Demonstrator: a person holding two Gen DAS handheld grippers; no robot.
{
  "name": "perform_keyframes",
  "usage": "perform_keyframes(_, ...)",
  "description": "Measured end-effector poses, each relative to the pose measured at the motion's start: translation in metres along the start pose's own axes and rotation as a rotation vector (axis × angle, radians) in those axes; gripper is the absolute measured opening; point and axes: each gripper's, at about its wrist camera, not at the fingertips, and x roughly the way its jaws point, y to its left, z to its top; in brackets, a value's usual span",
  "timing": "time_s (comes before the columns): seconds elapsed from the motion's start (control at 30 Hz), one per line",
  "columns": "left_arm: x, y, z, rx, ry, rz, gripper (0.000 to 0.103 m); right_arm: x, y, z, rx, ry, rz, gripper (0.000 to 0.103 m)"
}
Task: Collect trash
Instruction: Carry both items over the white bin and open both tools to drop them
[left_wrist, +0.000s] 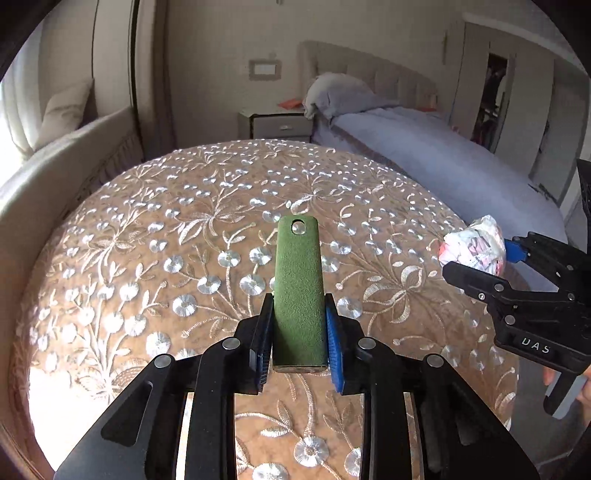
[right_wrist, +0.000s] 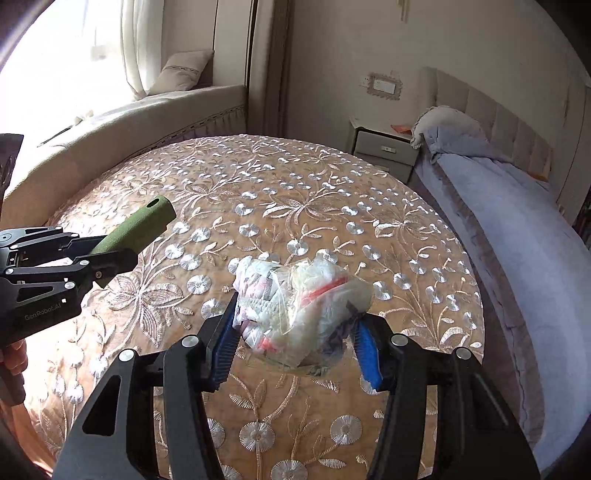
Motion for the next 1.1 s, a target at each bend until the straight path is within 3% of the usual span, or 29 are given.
perform_keyframes(0.23, -0.048, -0.050, -0.017, 0.101, -0.056, -0.046, 0.025, -0.068, -0.003, -0.031, 0.018, -0.059, -0.038, 0.056)
perform_keyframes(0.47, -0.068, -0.097, -0.039, 0.172, -0.070, -0.098, 0.025, -0.113, -0.010, -0.063, 0.052, -0.082, -0.083, 0.056)
perform_keyframes(0.83, -0.060, -0.159, -0.067, 0.280, -0.034, -0.192, 0.025, -0.152, -0.026, -0.117, 0.102, -0.057, -0.172, 0.056)
perform_keyframes(1.1, -0.043, -0.213, -0.090, 0.443, 0.004, -0.242, 0.025, -0.167, -0.047, -0.163, 0.141, 0.001, -0.243, 0.056)
